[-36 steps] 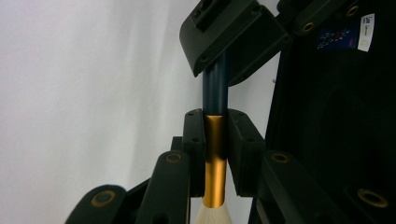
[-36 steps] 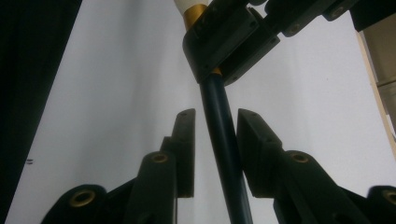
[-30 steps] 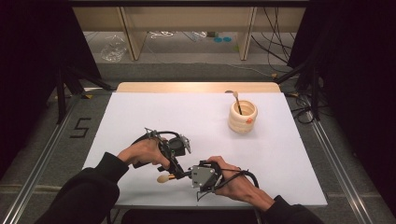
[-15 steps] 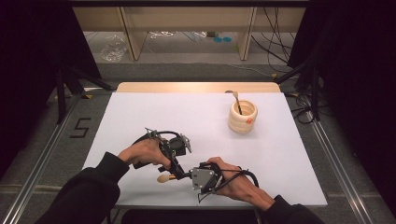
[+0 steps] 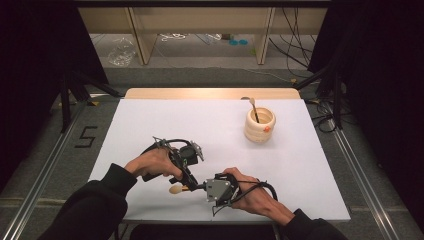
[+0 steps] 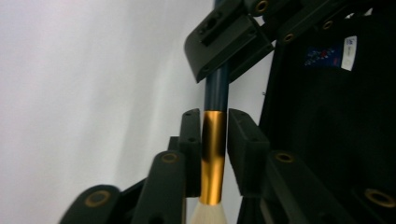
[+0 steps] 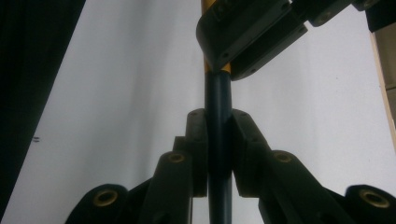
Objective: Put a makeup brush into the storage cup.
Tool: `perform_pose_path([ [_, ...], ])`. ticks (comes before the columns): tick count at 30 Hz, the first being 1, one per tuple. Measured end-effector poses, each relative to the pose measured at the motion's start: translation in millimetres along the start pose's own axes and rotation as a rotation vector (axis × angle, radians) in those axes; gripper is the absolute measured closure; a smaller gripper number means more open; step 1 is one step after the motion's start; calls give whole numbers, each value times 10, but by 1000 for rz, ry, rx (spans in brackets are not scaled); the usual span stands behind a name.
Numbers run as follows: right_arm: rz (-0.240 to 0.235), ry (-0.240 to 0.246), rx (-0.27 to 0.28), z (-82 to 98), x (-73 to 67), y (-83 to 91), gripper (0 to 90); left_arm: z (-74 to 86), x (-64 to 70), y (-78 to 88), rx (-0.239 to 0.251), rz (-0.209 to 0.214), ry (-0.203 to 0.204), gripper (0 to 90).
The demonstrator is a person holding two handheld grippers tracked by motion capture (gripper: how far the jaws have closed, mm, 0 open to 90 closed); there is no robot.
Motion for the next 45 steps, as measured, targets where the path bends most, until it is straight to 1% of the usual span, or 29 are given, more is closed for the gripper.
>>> perform_pose_path([
  [1,-1,-12,-5,10,-4,4,789,-21,0,35,36,-8,16,712],
  [2,10,-24,-9,21,6,10,789,-22,-3,69,43,-10,12,691],
  [3,9,-14,-4,23,24,13,789,-20,-11,117,55,-16,7,668],
  [4,3,-50,-4,37,17,20,789,-13,-15,164,66,-27,9,652],
  [5,15,-1,30,23,81,17,789,3,-26,208,72,-39,5,636],
  [7,25,-54,29,64,106,49,789,40,-73,295,94,-84,3,567],
  [8,30,-50,31,94,145,68,789,55,-82,346,121,-96,17,552],
  [10,25,-98,44,140,184,89,789,72,-79,407,156,-115,30,524],
  [11,29,-146,59,152,202,94,789,75,-74,433,179,-129,42,489],
  [12,34,-167,53,193,233,112,789,77,-75,458,197,-150,58,453],
  [14,55,-198,56,254,309,135,789,80,-86,502,245,-190,63,402],
  [15,68,-205,54,299,358,154,789,87,-93,519,256,-203,63,383],
  [16,66,-225,57,318,368,162,789,103,-115,553,275,-232,56,366],
  [17,82,-250,58,354,402,183,789,122,-133,580,280,-250,54,351],
  [18,84,-267,63,373,421,192,789,147,-155,616,303,-272,71,343],
  [19,79,-317,81,388,431,210,789,157,-161,626,326,-275,83,326],
  [20,89,-333,90,402,455,223,789,186,-181,650,341,-293,78,320],
  [21,97,-364,102,425,487,245,789,207,-188,655,357,-310,100,312],
  [23,104,-403,126,446,526,271,789,220,-192,647,404,-319,121,296],
  [25,103,-440,154,461,560,295,789,206,-184,605,480,-307,178,295],
  [27,98,-473,180,466,583,317,789,214,-202,599,506,-320,176,296],
  [28,102,-479,196,465,600,327,789,213,-200,585,526,-319,201,296],
  [29,99,-498,210,461,605,338,789,202,-198,574,549,-307,203,296],
  [30,96,-510,225,458,613,348,789,192,-207,567,573,-313,200,296],
  [32,94,-535,253,455,634,363,789,187,-204,539,588,-307,221,292],
  [33,91,-554,269,451,639,372,789,174,-213,532,610,-316,221,292],
  [36,82,-595,306,453,656,392,789,131,-204,518,671,-306,237,295],
  [43,79,-629,359,411,664,407,788,47,-176,477,772,-293,250,295],
  [45,82,-630,365,405,666,412,789,23,-166,476,791,-285,242,298],
])
Point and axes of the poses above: each handheld gripper's, and its own axes: y roughly backward along the jaws, z roughly out of its underside, x roughly to its right, the point moved 8 cm from there along -y, roughly forward along the jaws, and after that the axes turned 2 degrees about -x, right-handed, at the moved point
